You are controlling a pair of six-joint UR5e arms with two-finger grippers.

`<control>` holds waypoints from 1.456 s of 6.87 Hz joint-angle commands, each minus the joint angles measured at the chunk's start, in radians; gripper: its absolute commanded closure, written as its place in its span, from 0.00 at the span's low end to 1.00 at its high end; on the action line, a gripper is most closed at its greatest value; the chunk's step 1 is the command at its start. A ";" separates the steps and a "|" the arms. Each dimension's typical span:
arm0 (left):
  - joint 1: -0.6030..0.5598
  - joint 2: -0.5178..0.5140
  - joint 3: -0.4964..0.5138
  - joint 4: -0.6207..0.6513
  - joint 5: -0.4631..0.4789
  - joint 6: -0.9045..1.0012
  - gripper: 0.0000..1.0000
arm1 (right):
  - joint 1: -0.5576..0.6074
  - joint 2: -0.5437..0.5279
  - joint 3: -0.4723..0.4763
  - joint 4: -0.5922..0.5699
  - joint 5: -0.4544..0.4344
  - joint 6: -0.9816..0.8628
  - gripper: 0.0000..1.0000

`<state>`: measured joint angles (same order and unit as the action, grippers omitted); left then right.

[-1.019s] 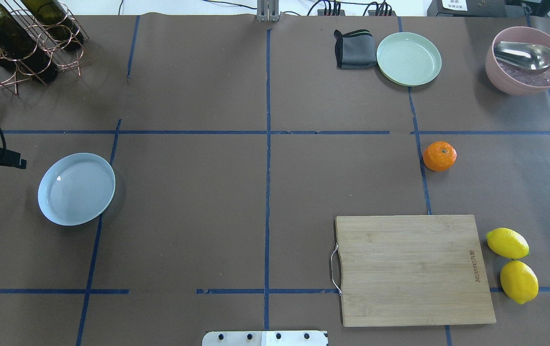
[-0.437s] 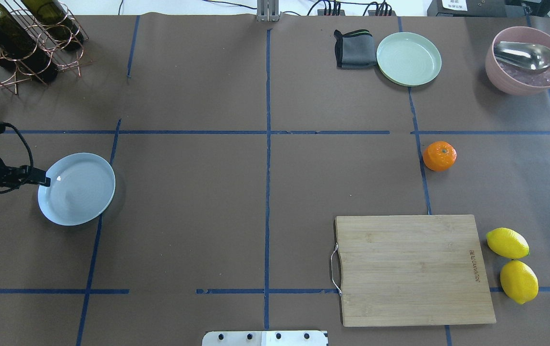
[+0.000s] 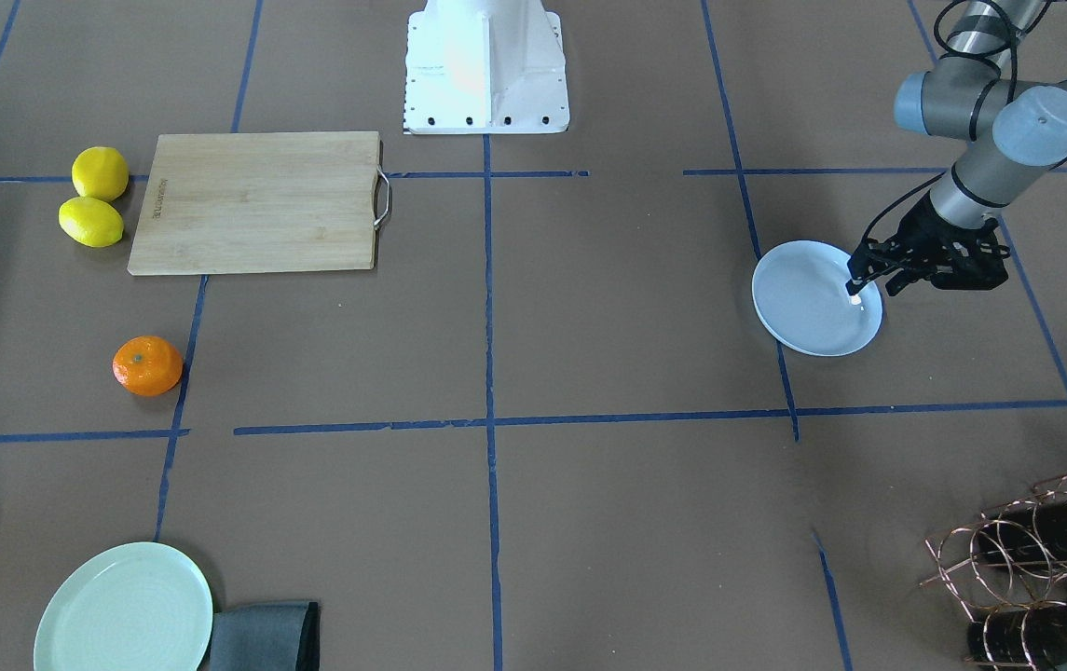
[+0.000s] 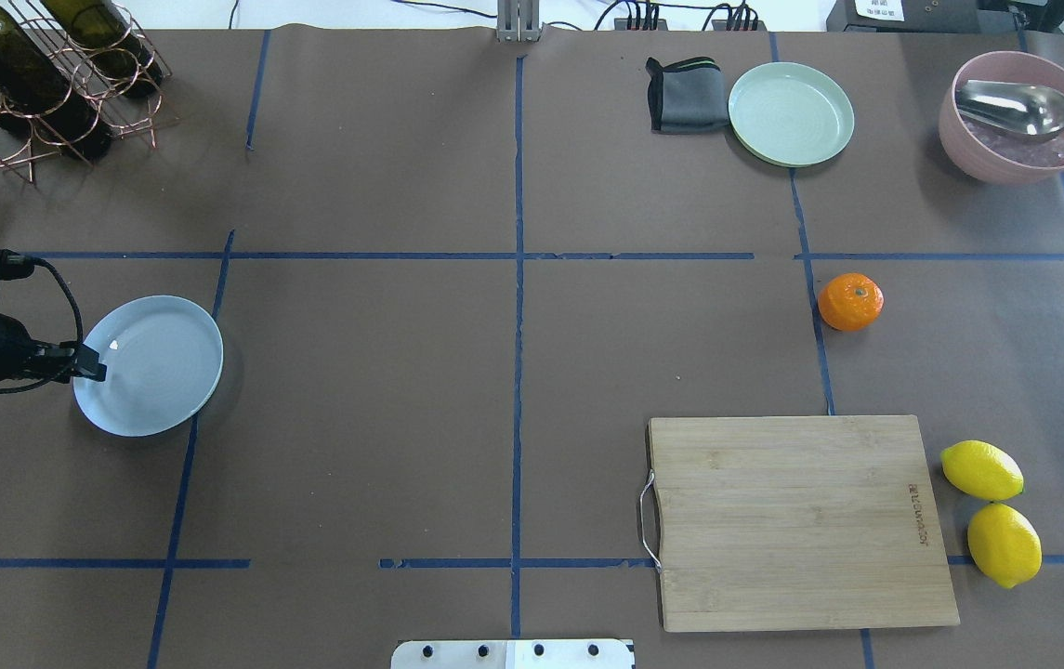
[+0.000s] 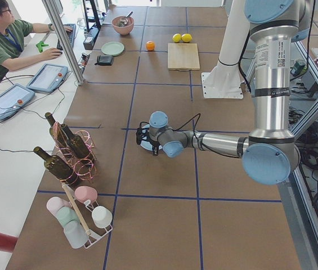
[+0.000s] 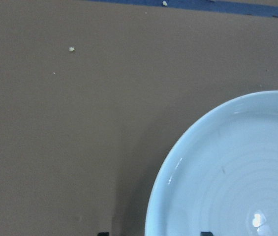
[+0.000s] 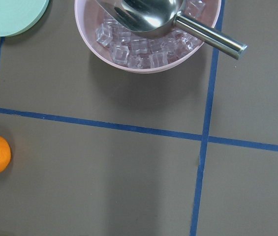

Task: Pick orange to plate
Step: 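Reach the left gripper to the light blue plate rim and grasp it, then slide the light blue plate with the left gripper toward the table center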

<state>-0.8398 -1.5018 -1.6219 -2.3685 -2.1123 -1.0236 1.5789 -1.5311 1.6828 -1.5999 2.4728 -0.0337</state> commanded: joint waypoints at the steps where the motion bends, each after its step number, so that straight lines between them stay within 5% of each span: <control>1: 0.001 0.003 0.000 0.000 -0.002 -0.006 0.99 | 0.000 0.000 0.002 0.000 0.000 0.002 0.00; 3: -0.013 0.020 -0.045 -0.002 -0.020 0.005 1.00 | 0.000 0.000 0.006 0.000 0.000 0.002 0.00; 5: -0.138 0.028 -0.090 0.020 -0.202 0.007 1.00 | 0.000 0.002 0.008 0.000 0.000 0.002 0.00; 8: -0.145 -0.345 -0.073 0.312 -0.233 -0.216 1.00 | 0.000 0.003 0.023 0.000 0.005 0.046 0.00; 10: 0.018 -0.512 -0.056 0.328 -0.162 -0.479 1.00 | -0.017 0.031 0.020 -0.002 -0.006 0.067 0.00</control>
<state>-0.9126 -1.9161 -1.6864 -2.0580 -2.3215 -1.3637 1.5679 -1.5095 1.7051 -1.6009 2.4715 0.0231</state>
